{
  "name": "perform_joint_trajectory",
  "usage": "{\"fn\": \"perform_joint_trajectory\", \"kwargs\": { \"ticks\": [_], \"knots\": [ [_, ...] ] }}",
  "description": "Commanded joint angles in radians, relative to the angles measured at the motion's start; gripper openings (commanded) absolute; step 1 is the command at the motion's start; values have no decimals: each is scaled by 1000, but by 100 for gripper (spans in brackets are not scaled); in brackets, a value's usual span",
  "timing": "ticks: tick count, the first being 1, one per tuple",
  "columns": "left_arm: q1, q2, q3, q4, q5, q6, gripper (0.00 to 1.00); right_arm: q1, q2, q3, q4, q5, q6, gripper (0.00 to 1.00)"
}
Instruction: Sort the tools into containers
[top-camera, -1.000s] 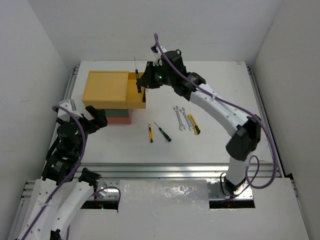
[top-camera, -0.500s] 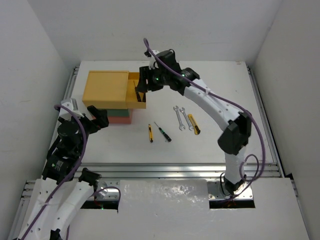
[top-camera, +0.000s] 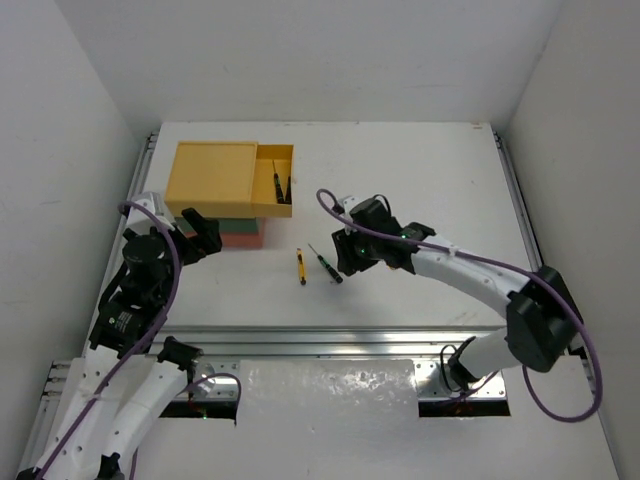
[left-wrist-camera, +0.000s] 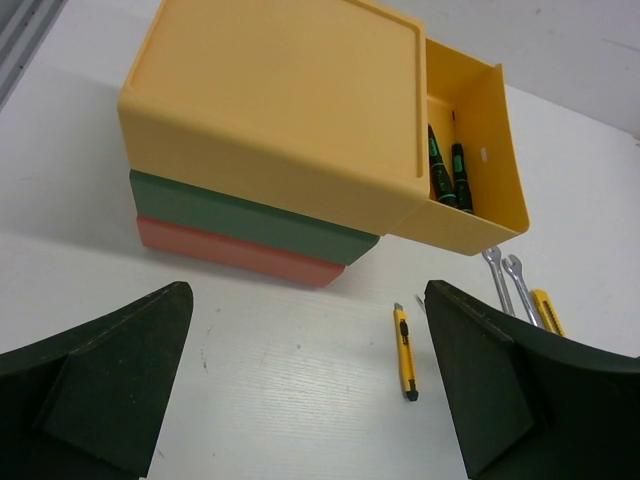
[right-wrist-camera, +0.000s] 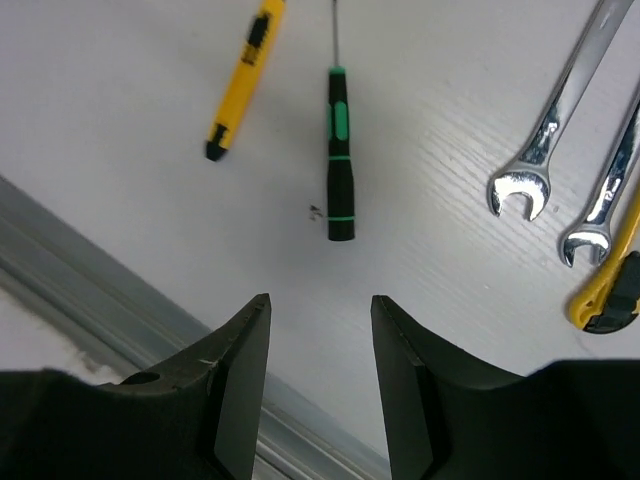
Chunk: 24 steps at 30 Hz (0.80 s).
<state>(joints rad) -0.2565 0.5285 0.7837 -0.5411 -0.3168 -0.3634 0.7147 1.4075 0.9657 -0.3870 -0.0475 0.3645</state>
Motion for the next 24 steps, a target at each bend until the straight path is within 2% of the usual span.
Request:
{"fn": "perform_joint_trajectory", "kwargs": {
  "ticks": [1,10,17,19,24],
  "knots": [
    [-6,14,2,46,12,14,100,20,86,2,91,76,-25,45],
    [-7,21,2,44,8,14,100,51,344,91,102,107,-33,43],
    [-7,13,2,44,10,14,100,55,433,113,122,100,-26,39],
    [-7,13,2,44,10,14,100,54,446,107,132,100,-21,31],
    [-7,16,0,46,18,15,100,54,427,68,154,63,4,19]
  ]
}}
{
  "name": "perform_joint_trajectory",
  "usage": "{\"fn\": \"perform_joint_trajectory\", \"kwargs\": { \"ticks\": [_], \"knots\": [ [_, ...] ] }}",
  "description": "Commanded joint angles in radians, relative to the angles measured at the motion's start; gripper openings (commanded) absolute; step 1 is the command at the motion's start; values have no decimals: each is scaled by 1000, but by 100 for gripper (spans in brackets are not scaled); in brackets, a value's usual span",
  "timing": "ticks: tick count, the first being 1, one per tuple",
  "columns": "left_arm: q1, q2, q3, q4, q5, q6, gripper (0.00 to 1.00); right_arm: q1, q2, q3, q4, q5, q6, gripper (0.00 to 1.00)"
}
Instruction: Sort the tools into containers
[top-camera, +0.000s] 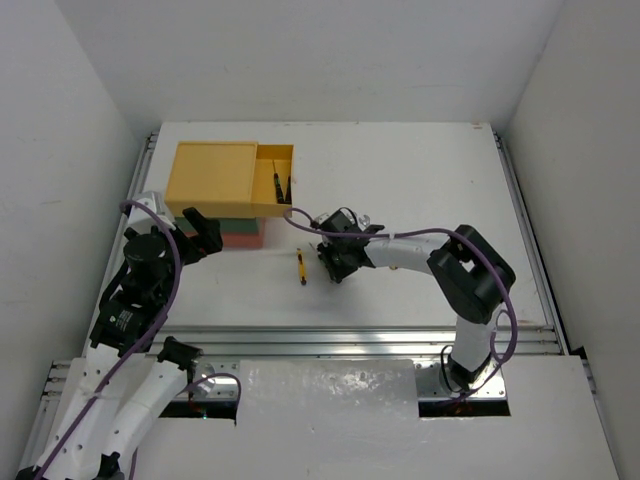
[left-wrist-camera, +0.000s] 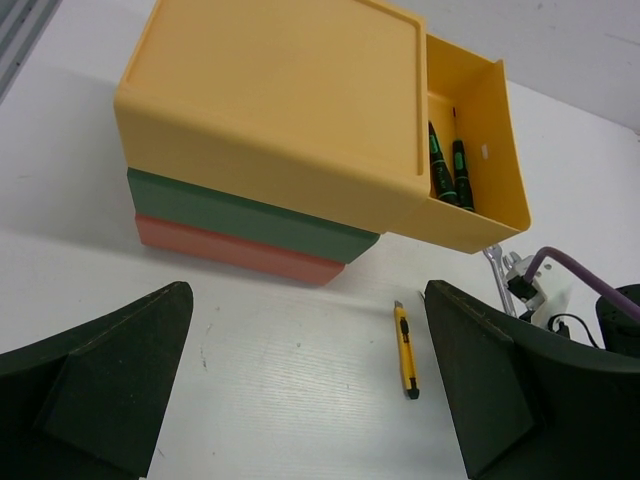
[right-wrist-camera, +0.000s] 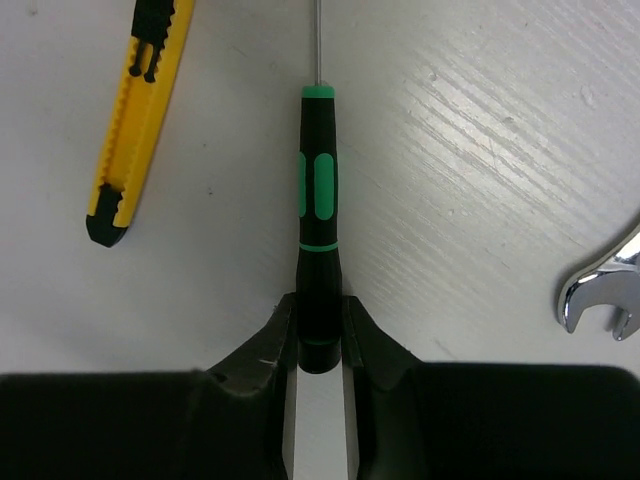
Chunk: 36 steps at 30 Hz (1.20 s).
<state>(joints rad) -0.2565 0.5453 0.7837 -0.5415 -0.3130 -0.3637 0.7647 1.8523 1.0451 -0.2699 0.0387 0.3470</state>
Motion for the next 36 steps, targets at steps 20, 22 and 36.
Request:
{"fn": "perform_joint_trajectory", "kwargs": {
  "ticks": [20,22,36],
  "knots": [
    [-199,41,-233,828,801,-526,100,4,-855,-323,386,-460,414,17],
    [-226,102,-227,845,813,-524,95,5,-846,-301,418,-491,438,17],
    [-357,386,-109,864,674,-454,2,16,-812,-224,469,-550,468,19]
  ]
}}
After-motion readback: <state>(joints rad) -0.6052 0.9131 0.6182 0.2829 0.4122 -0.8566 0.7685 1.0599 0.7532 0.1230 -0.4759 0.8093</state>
